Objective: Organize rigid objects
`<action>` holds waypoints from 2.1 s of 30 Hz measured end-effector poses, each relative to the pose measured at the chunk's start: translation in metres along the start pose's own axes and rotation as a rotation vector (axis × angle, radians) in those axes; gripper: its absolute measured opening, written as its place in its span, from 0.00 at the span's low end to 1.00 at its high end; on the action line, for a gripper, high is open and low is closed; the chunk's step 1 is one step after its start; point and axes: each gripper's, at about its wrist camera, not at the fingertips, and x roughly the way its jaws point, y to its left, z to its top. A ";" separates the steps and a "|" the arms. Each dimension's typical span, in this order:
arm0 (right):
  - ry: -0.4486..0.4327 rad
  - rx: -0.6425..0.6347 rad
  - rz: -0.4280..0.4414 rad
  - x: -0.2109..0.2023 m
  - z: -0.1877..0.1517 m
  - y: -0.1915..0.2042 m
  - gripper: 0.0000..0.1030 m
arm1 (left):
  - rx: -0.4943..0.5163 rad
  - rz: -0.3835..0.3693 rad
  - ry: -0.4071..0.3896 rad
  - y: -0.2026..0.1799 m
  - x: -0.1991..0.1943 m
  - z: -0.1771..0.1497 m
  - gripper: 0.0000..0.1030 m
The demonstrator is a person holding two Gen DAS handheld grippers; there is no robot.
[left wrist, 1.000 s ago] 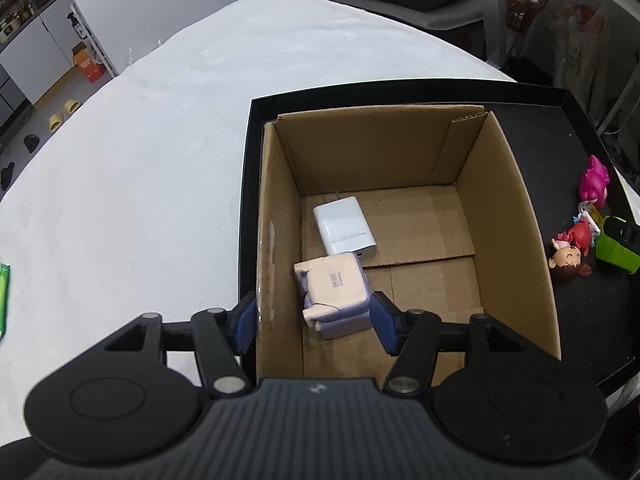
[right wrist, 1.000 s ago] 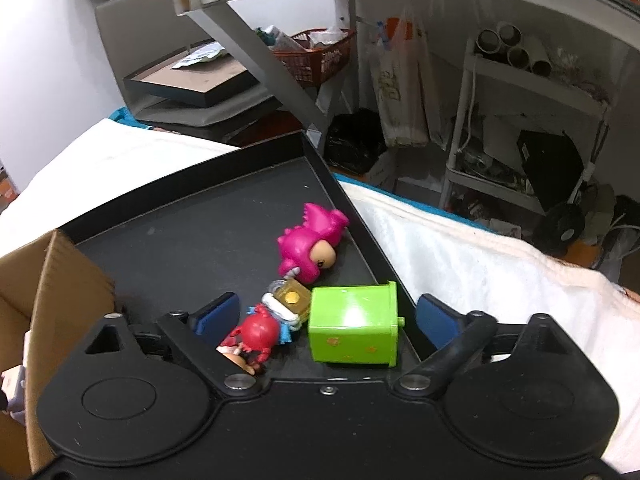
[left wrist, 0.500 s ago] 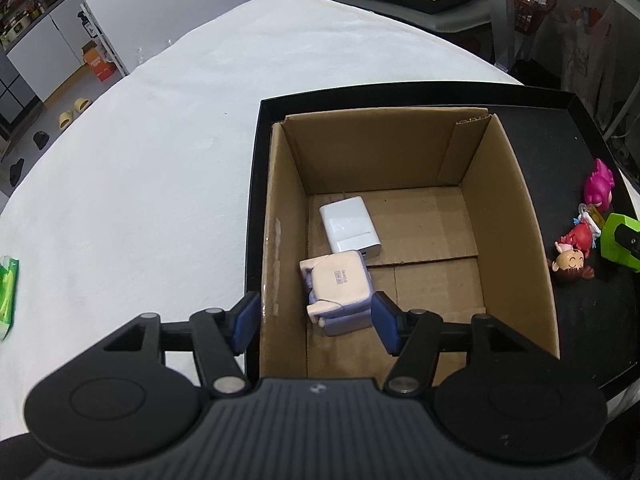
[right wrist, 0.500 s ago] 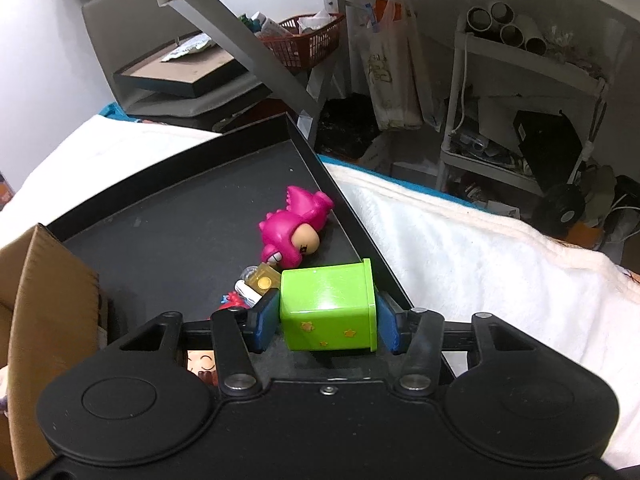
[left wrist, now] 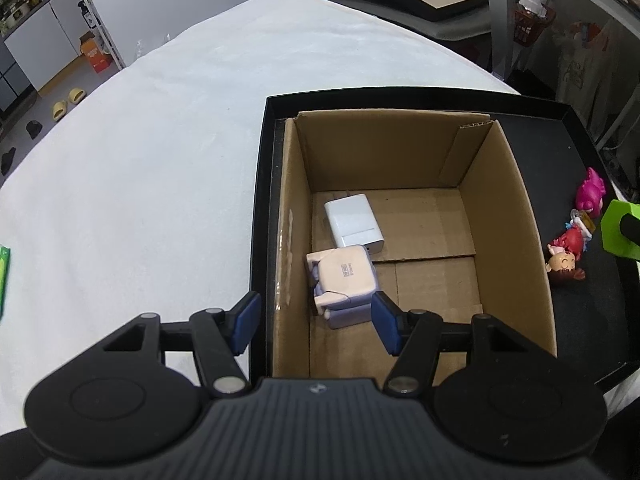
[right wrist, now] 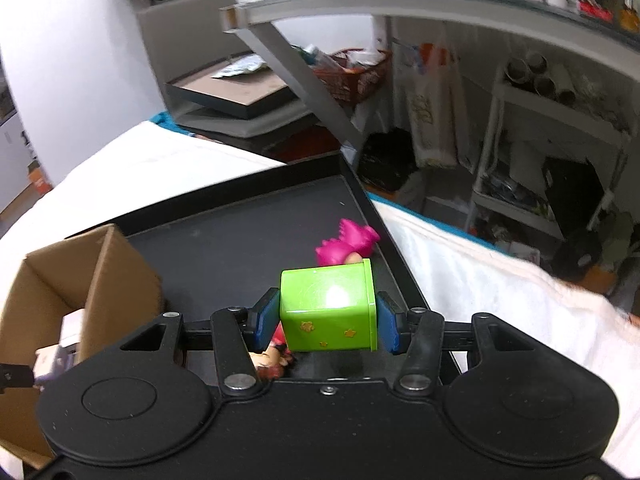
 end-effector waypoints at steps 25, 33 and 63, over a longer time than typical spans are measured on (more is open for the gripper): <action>-0.023 -0.161 0.091 -0.042 0.021 0.090 0.48 | -0.070 -0.098 -0.042 0.028 -0.003 -0.008 0.58; 0.006 -0.245 0.127 -0.043 0.021 0.128 0.48 | -0.105 -0.136 -0.040 0.040 0.001 -0.009 0.54; 0.090 -0.405 0.150 -0.012 0.018 0.205 0.47 | -0.203 -0.318 0.030 0.064 0.023 -0.010 0.14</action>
